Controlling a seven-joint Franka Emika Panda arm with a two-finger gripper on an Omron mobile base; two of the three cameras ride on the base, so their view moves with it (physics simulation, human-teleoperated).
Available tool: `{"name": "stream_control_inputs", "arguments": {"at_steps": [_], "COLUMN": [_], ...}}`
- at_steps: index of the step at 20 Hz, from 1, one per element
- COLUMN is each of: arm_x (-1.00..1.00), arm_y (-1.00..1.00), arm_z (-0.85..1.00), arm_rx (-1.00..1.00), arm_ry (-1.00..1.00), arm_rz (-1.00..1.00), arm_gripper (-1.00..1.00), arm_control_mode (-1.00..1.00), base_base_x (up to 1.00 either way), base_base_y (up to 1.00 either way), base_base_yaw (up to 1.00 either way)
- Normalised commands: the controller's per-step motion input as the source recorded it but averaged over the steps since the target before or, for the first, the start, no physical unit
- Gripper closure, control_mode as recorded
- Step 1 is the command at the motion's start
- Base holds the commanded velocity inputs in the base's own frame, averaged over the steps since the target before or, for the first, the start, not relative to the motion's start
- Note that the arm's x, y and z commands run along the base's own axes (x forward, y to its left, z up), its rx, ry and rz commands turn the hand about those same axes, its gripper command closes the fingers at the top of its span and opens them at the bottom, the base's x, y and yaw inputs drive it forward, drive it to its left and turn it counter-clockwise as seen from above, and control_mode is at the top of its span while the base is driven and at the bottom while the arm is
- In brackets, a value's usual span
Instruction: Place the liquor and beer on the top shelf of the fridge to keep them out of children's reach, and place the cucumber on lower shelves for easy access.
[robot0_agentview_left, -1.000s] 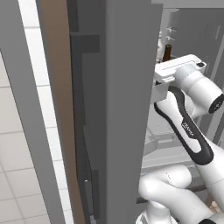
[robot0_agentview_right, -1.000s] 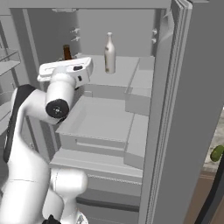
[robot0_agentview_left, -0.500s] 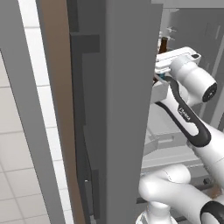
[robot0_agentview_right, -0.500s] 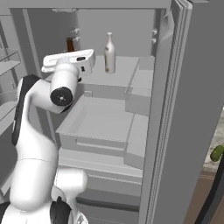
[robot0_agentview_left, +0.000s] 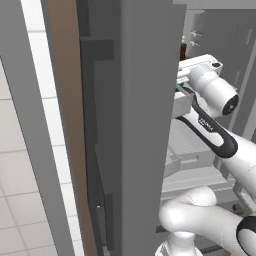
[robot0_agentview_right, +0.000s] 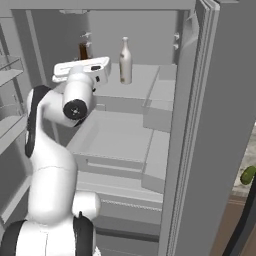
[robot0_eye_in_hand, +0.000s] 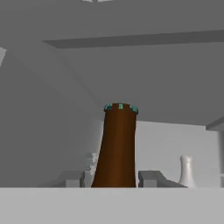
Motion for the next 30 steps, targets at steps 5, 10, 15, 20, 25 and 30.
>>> {"name": "stream_control_inputs", "arguments": {"at_steps": [5,10,15,20,25,30], "arm_x": [0.29,0.35,0.44,0.47,0.44,0.44], "arm_y": [0.0,0.0,0.03,0.09,0.15,0.18], "arm_z": [-0.37,-0.28,-0.07,0.0,-0.03,-0.01], "arm_rx": [0.0,0.0,0.0,0.0,0.0,0.0], "arm_ry": [-0.06,-0.04,-0.03,-0.02,-0.01,0.0], "arm_rz": [0.0,0.0,0.0,0.0,0.0,0.0], "arm_gripper": [1.0,1.0,1.0,1.0,1.0,-1.0], "arm_control_mode": [-1.0,-1.0,-1.0,-1.0,-1.0,-1.0], "base_base_x": [0.0,0.0,0.0,0.0,0.0,0.0], "base_base_y": [0.0,0.0,0.0,0.0,0.0,0.0], "base_base_yaw": [0.0,0.0,0.0,0.0,0.0,0.0]}}
